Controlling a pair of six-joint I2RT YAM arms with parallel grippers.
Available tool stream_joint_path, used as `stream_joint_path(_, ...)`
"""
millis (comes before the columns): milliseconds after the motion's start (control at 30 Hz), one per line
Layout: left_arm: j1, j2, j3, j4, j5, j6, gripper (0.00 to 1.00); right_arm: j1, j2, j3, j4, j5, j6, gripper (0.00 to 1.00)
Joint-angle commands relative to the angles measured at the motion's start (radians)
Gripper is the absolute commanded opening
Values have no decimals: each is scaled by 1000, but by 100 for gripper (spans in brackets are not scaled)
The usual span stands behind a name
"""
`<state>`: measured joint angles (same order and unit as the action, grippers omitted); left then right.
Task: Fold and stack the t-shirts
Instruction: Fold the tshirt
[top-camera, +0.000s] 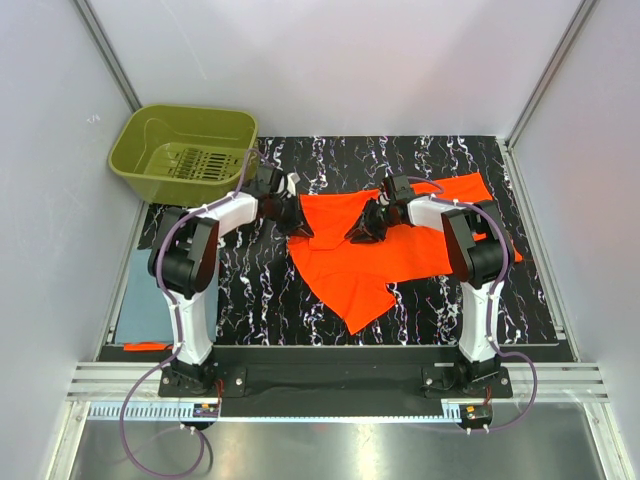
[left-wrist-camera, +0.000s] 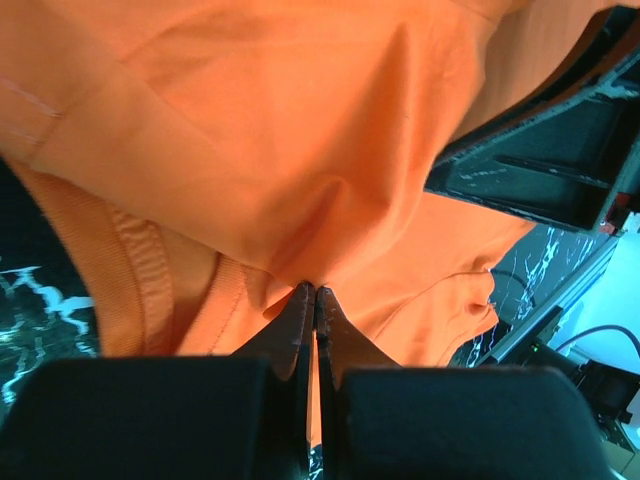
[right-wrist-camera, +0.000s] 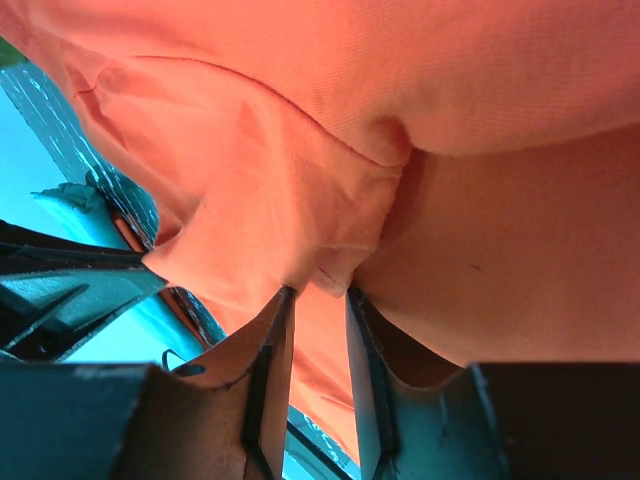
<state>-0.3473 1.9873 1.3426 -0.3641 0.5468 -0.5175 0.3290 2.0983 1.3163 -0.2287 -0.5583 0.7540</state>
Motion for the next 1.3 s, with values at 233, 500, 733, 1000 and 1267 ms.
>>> stream_joint_path(233,28,1,32,31,-12,-4,0,4,-32,-8,20,20,4,34)
stream_joint_path(500,36,33,62,27,-4,5,0,4,-24,-11,28,17,-2,32)
stream_joint_path(733,39,30,69,19,4,7,0,4,0,1,28,40,13,27)
stream_joint_path(1000,39,15,55,21,8,5,0,4,20,21,22,63,7,25)
stream_joint_path(1267,41,-13,35,19,10,7,0,5,13,64,-6,38,-4,0)
